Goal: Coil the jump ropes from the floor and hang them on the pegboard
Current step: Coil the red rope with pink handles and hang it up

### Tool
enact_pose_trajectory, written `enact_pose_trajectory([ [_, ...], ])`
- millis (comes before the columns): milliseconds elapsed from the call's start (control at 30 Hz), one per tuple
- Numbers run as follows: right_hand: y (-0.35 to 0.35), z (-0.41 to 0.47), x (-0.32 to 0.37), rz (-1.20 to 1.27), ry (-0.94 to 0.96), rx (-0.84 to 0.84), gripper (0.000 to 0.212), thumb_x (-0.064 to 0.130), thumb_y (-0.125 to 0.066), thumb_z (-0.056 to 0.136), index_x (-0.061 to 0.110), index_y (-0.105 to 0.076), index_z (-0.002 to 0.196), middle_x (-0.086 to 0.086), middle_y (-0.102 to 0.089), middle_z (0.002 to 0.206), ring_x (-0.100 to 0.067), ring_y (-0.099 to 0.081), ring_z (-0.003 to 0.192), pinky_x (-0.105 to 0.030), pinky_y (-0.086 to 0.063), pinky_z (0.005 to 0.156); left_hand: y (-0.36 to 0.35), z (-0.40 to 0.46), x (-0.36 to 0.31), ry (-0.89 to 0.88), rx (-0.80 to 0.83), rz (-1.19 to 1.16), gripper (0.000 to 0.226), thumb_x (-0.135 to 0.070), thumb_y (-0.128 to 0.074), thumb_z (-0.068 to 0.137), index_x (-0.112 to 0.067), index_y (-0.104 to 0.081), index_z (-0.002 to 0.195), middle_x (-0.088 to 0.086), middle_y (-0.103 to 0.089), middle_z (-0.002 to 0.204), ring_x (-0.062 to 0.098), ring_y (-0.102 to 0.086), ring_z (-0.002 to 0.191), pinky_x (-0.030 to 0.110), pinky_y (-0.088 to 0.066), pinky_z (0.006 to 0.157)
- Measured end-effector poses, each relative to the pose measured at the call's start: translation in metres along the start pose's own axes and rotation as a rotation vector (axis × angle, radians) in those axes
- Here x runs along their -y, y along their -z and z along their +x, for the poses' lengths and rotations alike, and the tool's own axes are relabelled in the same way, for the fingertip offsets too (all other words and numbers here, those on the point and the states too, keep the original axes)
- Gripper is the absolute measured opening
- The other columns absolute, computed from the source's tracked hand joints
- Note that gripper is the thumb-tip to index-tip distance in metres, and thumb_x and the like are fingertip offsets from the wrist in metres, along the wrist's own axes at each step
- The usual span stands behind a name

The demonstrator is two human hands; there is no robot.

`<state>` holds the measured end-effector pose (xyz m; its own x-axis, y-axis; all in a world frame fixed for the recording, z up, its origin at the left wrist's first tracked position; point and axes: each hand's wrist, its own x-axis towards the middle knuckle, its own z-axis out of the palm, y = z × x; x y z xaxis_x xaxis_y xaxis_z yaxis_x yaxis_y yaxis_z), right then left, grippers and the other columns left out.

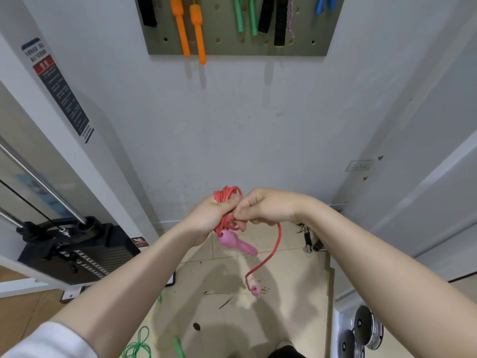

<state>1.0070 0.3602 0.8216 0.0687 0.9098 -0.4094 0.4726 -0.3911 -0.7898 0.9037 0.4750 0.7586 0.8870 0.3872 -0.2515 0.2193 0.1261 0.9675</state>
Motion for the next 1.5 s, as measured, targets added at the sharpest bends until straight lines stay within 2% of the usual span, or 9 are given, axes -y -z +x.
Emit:
enact_pose_trajectory([
  [167, 0.004, -0.005, -0.009, 0.221, 0.059, 0.085, 0.032, 0.019, -0.045, 0.097, 0.01, -0.059, 0.071, 0.009, -0.031, 0.044, -0.005, -0.022, 0.041, -0.026, -0.014, 0.047, 0.0, -0.006, -0.004, 0.04, 0.098, -0.043, 0.033, -0.027, -0.043, 0.096, -0.007, -0.059, 0.076, 0.003, -0.064, 0.055, 0.014, -0.055, 0.051, 0.02, -0.046, 0.053],
  [367, 0.018, 0.012, -0.027, 0.122, 0.097, -0.623, 0.03, 0.029, -0.069, 0.082, 0.017, -0.052, 0.06, 0.012, -0.042, 0.043, -0.003, -0.034, 0.04, -0.018, -0.029, 0.045, -0.011, -0.01, -0.011, 0.18, 0.308, -0.381, 0.081, -0.073, -0.015, 0.08, -0.01, -0.058, 0.054, -0.001, -0.042, 0.034, 0.007, -0.034, 0.025, 0.012, -0.023, 0.031],
  [500, 0.014, 0.011, -0.068, 0.292, 0.067, -0.385, 0.035, 0.03, -0.067, 0.081, -0.003, -0.056, 0.079, -0.009, -0.055, 0.069, -0.009, -0.051, 0.057, -0.024, -0.042, 0.065, -0.001, -0.007, -0.018, -0.095, 0.529, -0.775, 0.032, -0.045, -0.065, 0.078, -0.015, -0.065, 0.068, -0.012, -0.045, 0.042, 0.001, -0.032, 0.03, 0.014, -0.03, 0.037],
  [600, -0.003, 0.008, -0.098, 0.189, -0.079, -0.145, 0.014, 0.01, -0.06, 0.084, 0.008, -0.054, 0.072, -0.005, -0.055, 0.067, -0.01, -0.054, 0.063, -0.018, -0.044, 0.072, 0.013, -0.006, -0.03, -0.184, 0.251, -0.906, 0.03, -0.022, -0.088, 0.05, -0.01, -0.066, 0.065, -0.008, -0.052, 0.051, -0.001, -0.045, 0.036, 0.012, -0.04, 0.037],
  [800, -0.014, 0.004, -0.114, -0.024, -0.205, -0.246, 0.021, 0.013, -0.04, 0.098, 0.016, -0.06, 0.096, 0.0, -0.047, 0.062, -0.013, -0.046, 0.052, -0.023, -0.043, 0.056, 0.031, 0.002, -0.02, -0.075, -0.196, -0.612, 0.029, -0.014, -0.045, 0.094, -0.003, -0.063, 0.073, 0.001, -0.068, 0.058, 0.002, -0.055, 0.041, 0.01, -0.041, 0.04],
  [900, -0.014, 0.002, -0.082, -0.477, -0.119, -0.061, 0.026, 0.025, -0.044, 0.097, 0.02, -0.063, 0.114, -0.005, -0.068, 0.098, -0.021, -0.06, 0.09, -0.029, -0.047, 0.083, 0.024, 0.002, -0.006, -0.038, -0.177, -0.34, 0.02, -0.015, -0.041, 0.098, -0.007, -0.053, 0.084, 0.001, -0.073, 0.068, 0.003, -0.063, 0.05, 0.012, -0.047, 0.046],
  [1067, -0.021, -0.006, -0.011, -0.66, 0.18, -0.168, 0.022, 0.024, -0.055, 0.092, 0.01, -0.07, 0.096, -0.005, -0.063, 0.079, -0.017, -0.05, 0.069, -0.029, -0.036, 0.069, -0.013, -0.013, -0.006, -0.034, -0.024, 0.087, 0.038, -0.029, -0.032, 0.101, -0.005, -0.05, 0.078, 0.0, -0.064, 0.052, -0.001, -0.057, 0.044, 0.01, -0.043, 0.044],
  [1233, 0.01, -0.004, -0.018, -0.363, 0.072, -0.585, 0.037, 0.042, -0.079, 0.066, 0.01, -0.06, 0.063, -0.009, -0.06, 0.059, -0.021, -0.053, 0.057, -0.032, -0.041, 0.057, -0.032, -0.017, -0.014, 0.104, 0.168, -0.006, 0.071, -0.062, -0.008, 0.091, -0.009, -0.048, 0.066, 0.001, -0.047, 0.038, 0.011, -0.039, 0.03, 0.019, -0.032, 0.037],
  [1500, -0.013, -0.005, -0.06, 0.588, 0.166, -0.347, 0.038, 0.049, -0.057, 0.075, 0.011, -0.055, 0.076, -0.001, -0.054, 0.064, -0.008, -0.049, 0.056, -0.02, -0.042, 0.059, -0.014, -0.017, -0.008, 0.055, 0.485, -0.356, 0.044, -0.041, -0.083, 0.058, -0.012, -0.05, 0.063, -0.008, -0.035, 0.032, 0.002, -0.026, 0.026, 0.012, -0.022, 0.032],
])
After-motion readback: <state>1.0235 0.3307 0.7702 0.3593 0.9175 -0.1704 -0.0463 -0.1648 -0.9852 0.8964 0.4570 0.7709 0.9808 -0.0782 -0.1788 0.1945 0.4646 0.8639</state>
